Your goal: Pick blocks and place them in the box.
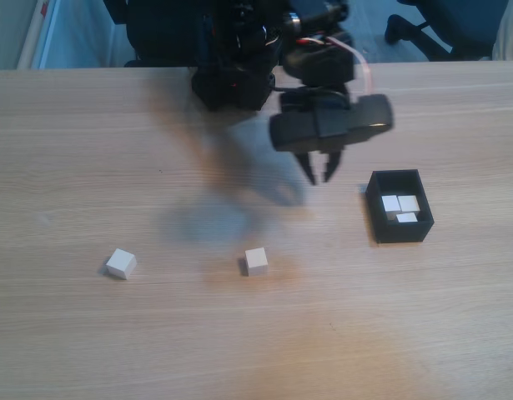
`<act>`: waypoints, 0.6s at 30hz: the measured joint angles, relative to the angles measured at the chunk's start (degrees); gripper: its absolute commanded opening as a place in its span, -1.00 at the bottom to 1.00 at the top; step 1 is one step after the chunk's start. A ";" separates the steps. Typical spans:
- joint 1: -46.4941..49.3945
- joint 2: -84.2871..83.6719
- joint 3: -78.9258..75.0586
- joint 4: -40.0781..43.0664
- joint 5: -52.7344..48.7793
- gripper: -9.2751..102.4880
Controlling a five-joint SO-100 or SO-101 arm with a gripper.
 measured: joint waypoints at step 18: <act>11.51 4.22 18.81 -30.06 -20.21 -0.69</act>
